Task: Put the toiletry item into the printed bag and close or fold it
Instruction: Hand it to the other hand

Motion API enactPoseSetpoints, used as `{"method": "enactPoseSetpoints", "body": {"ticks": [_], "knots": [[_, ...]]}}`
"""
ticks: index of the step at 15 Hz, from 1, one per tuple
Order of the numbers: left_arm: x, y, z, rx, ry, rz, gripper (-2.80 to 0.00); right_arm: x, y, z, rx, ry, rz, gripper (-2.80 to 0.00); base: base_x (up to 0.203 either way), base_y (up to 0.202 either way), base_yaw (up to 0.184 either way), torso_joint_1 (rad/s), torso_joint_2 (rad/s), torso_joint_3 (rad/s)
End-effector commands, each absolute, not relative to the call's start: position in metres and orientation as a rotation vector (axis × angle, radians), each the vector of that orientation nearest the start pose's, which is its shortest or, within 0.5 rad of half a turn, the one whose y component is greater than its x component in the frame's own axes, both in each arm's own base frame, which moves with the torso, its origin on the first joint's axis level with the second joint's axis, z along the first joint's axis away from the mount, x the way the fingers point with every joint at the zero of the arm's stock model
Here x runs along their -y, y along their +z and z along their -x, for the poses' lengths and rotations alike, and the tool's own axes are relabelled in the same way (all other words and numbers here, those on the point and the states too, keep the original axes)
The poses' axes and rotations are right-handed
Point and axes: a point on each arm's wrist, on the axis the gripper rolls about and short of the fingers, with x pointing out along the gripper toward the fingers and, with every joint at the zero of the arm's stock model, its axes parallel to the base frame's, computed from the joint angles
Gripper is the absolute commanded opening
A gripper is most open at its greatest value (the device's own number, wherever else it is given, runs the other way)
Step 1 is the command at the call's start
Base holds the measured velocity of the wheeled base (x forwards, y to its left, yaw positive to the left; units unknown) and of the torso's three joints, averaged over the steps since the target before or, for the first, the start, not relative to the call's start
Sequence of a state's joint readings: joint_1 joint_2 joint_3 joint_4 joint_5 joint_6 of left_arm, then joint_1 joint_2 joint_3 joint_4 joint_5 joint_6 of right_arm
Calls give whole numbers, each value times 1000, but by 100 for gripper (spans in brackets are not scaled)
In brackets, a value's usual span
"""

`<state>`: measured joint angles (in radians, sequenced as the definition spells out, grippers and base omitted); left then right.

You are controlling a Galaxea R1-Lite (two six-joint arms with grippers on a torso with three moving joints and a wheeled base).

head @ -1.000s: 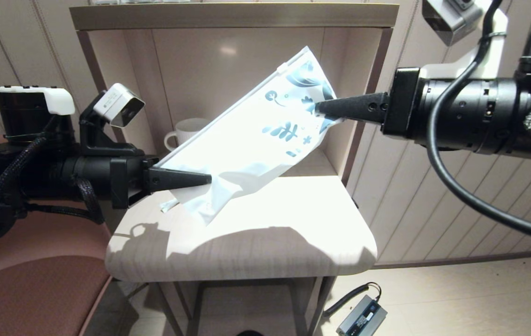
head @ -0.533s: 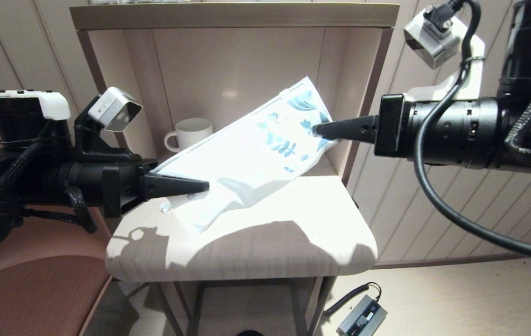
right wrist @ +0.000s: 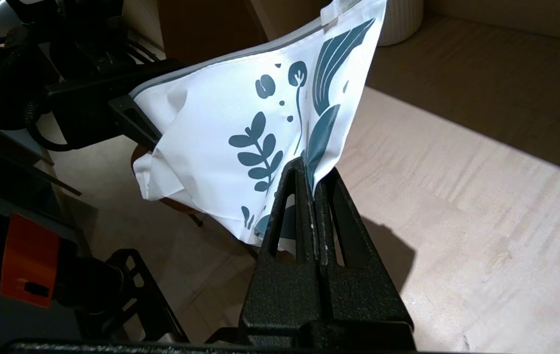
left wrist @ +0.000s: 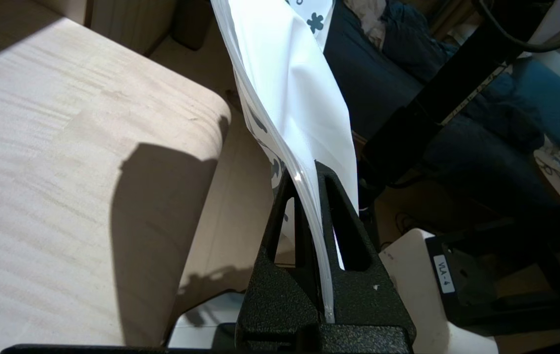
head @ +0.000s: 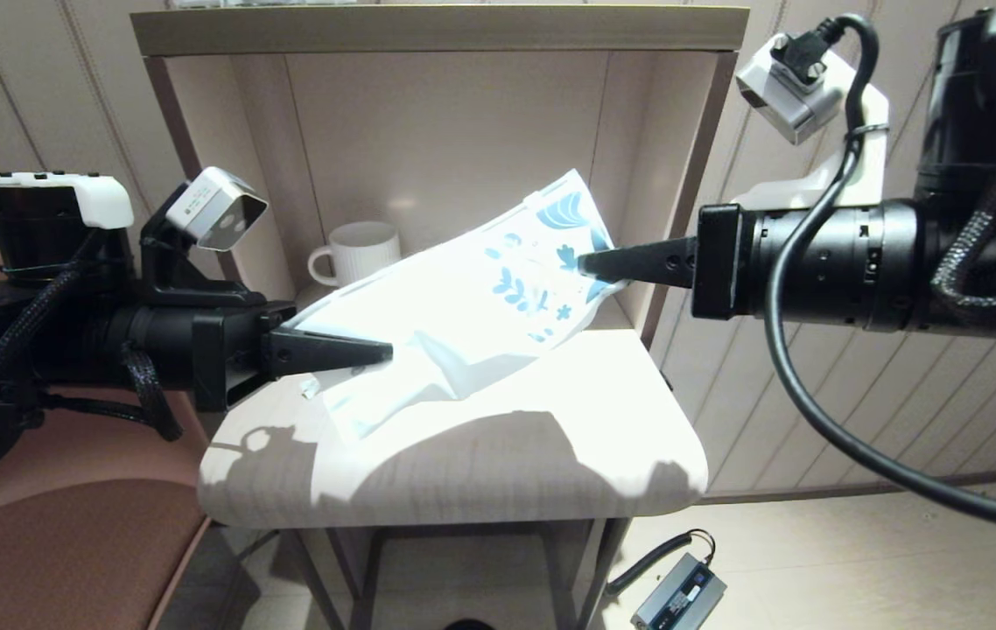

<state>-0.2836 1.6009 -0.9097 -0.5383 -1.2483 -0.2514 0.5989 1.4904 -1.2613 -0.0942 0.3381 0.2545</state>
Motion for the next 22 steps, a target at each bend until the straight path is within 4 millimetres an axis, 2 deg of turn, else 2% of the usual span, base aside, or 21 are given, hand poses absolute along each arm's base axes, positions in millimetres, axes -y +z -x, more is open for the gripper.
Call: {"method": "enactPoseSetpoints", "body": {"ticks": [1, 2, 3, 10, 13, 17, 22], "knots": [[98, 235, -261, -335, -1511, 275, -280, -156, 318, -214, -263, 920, -204, -280, 0, 0, 0, 0, 0, 0], [98, 235, -261, -336, -1511, 276, -280, -158, 316, -213, -272, 924, -189, -280, 0, 0, 0, 0, 0, 0], [98, 235, -261, -336, -1511, 276, -280, -160, 314, -213, -272, 932, -164, 0, 0, 0, 0, 0, 0, 0], [97, 231, -258, -333, -1533, 267, -280, -161, 314, -218, -274, 930, -164, 0, 0, 0, 0, 0, 0, 0], [96, 221, -249, -243, -1606, 187, -280, -156, 320, -217, -303, 918, -168, 0, 0, 0, 0, 0, 0, 0], [106, 225, -234, -226, -1668, 168, -280, -136, 337, -213, -405, 950, -204, 0, 0, 0, 0, 0, 0, 0], [128, 221, -226, -320, -1748, 200, -280, -129, 350, -202, -468, 992, -149, 0, 0, 0, 0, 0, 0, 0]]}}
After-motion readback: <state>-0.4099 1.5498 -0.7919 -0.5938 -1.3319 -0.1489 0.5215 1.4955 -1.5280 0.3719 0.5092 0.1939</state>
